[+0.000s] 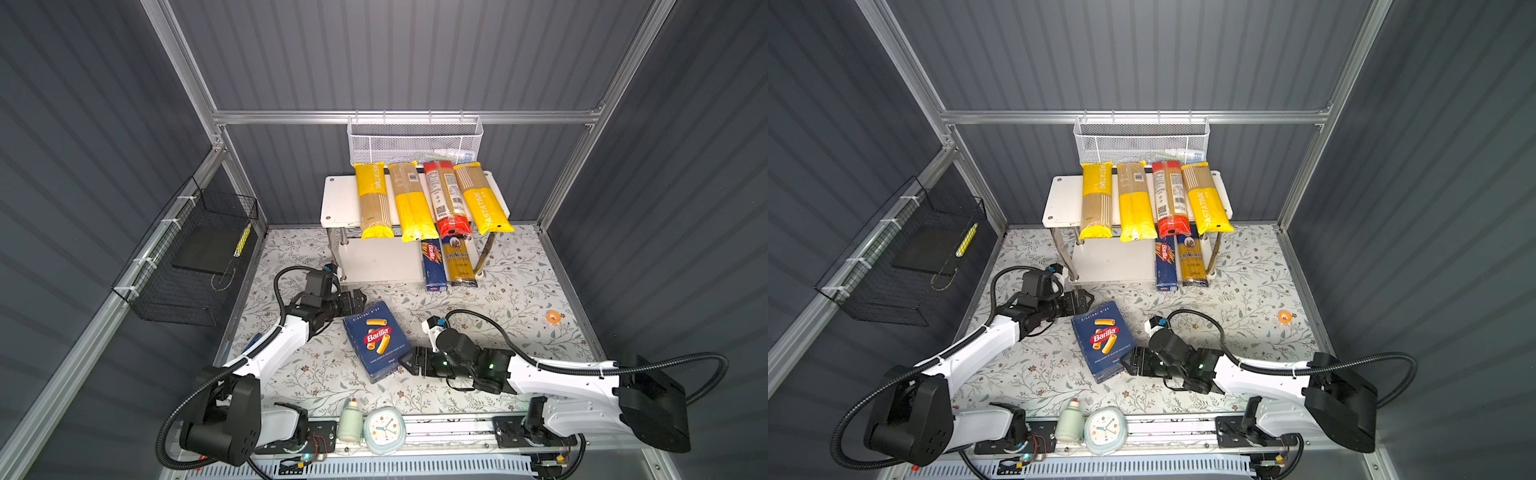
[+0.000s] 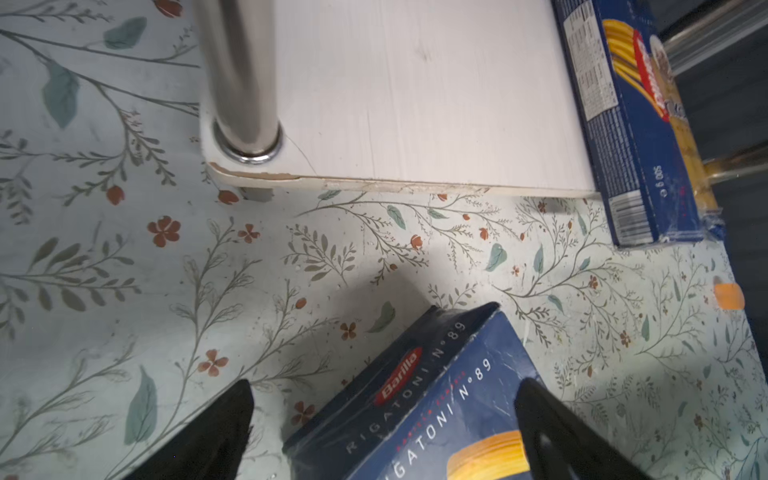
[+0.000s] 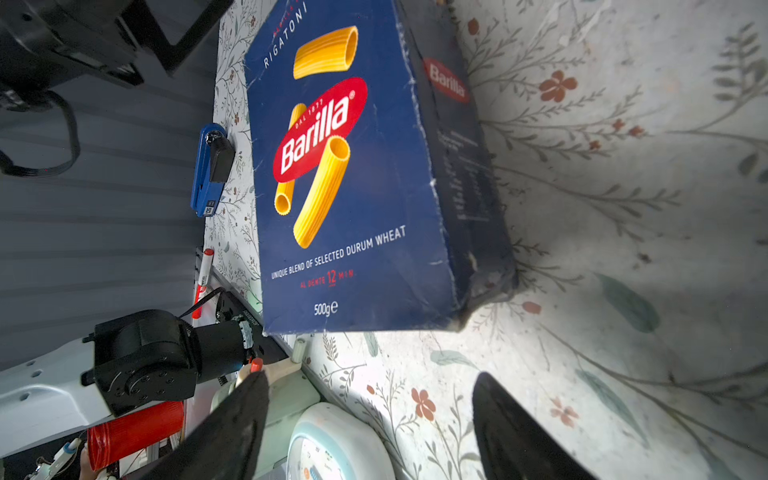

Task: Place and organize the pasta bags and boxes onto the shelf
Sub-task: 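Push the Barilla Rigatoni N°89 box with both grippers toward the shelf, then clamp the Rigatoni box between both grippers from its two ends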

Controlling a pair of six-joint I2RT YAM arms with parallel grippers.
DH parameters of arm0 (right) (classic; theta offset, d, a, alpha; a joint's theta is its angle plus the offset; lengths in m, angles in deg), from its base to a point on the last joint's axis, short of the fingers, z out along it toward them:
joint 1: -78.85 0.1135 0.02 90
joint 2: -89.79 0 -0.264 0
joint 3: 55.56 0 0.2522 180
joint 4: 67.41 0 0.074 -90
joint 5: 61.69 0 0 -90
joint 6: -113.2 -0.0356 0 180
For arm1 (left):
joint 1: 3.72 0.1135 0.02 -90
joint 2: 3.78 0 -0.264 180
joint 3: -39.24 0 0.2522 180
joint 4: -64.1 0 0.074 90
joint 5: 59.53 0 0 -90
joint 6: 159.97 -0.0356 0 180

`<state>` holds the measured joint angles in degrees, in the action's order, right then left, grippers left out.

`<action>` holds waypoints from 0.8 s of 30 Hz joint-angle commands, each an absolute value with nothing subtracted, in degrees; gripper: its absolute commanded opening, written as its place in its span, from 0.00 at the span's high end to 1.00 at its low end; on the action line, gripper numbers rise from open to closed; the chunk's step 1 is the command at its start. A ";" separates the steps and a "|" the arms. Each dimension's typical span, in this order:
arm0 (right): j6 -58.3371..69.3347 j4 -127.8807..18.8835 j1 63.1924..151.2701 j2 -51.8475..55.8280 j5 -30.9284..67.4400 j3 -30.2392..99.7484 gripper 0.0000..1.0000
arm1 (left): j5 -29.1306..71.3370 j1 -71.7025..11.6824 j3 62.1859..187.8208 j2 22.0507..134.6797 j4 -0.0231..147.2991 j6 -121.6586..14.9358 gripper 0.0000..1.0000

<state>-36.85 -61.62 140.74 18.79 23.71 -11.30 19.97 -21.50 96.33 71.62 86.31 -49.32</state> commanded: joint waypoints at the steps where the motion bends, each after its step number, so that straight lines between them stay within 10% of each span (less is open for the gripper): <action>1: -36.36 -63.99 140.99 17.19 24.32 -10.31 0.22 | 14.78 -21.47 95.09 71.33 81.37 -53.29 0.01; 24: -38.82 -70.13 133.52 6.58 23.14 -3.80 0.22 | 4.02 -21.55 80.93 58.69 80.98 -48.31 0.01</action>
